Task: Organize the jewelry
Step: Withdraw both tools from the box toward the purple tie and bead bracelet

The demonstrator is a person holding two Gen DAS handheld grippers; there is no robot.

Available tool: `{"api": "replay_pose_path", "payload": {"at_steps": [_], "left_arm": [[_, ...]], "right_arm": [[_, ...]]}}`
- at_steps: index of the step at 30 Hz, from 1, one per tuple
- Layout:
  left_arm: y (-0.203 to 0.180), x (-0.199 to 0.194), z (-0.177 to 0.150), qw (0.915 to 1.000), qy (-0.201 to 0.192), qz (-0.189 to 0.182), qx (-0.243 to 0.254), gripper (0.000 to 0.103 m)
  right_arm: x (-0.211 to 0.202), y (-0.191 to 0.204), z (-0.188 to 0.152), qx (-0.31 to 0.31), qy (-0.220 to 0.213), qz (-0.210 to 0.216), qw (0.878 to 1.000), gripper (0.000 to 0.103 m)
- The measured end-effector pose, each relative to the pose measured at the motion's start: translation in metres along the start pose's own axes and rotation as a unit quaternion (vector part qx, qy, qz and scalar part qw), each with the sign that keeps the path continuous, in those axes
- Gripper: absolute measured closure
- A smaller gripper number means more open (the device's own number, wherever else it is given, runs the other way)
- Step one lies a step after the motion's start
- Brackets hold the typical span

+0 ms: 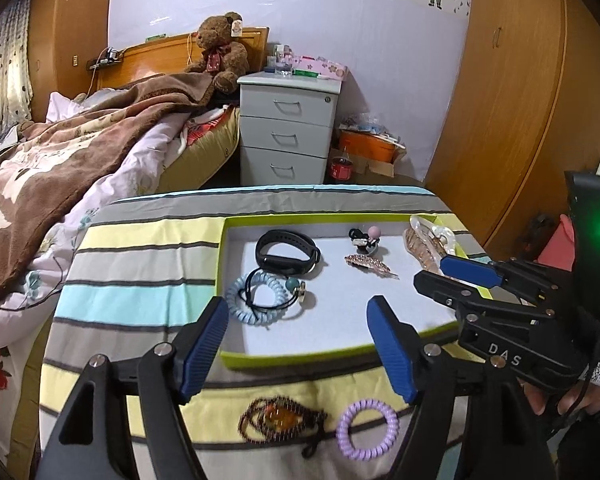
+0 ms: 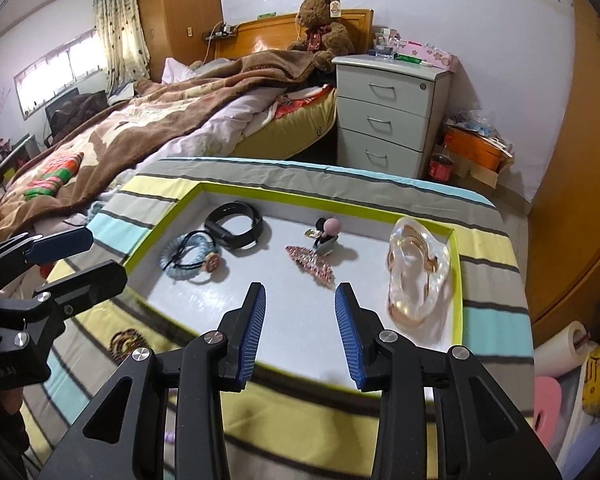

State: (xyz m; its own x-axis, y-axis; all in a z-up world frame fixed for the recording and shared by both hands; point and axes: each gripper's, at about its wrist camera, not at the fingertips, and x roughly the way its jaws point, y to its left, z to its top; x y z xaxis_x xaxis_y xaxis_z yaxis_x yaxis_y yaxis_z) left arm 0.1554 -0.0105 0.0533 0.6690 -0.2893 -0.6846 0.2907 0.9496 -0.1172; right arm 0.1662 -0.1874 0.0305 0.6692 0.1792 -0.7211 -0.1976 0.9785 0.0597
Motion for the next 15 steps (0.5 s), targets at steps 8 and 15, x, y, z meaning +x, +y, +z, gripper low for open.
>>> {"api": "replay_pose_path", "payload": {"at_steps": [8,15], "left_arm": [[0.016,-0.022,-0.022,0.9997,-0.004,0.007,-0.025,0.027],[0.034,-0.038,-0.047,0.9983,-0.005,0.01,-0.057,0.026]], "right_arm": [[-0.014,0.009,-0.025,0.001,0.001,0.005,1.0,0.064],[-0.016,0.021,-0.048,-0.006,0.016,0.027,0.999,0.064]]}}
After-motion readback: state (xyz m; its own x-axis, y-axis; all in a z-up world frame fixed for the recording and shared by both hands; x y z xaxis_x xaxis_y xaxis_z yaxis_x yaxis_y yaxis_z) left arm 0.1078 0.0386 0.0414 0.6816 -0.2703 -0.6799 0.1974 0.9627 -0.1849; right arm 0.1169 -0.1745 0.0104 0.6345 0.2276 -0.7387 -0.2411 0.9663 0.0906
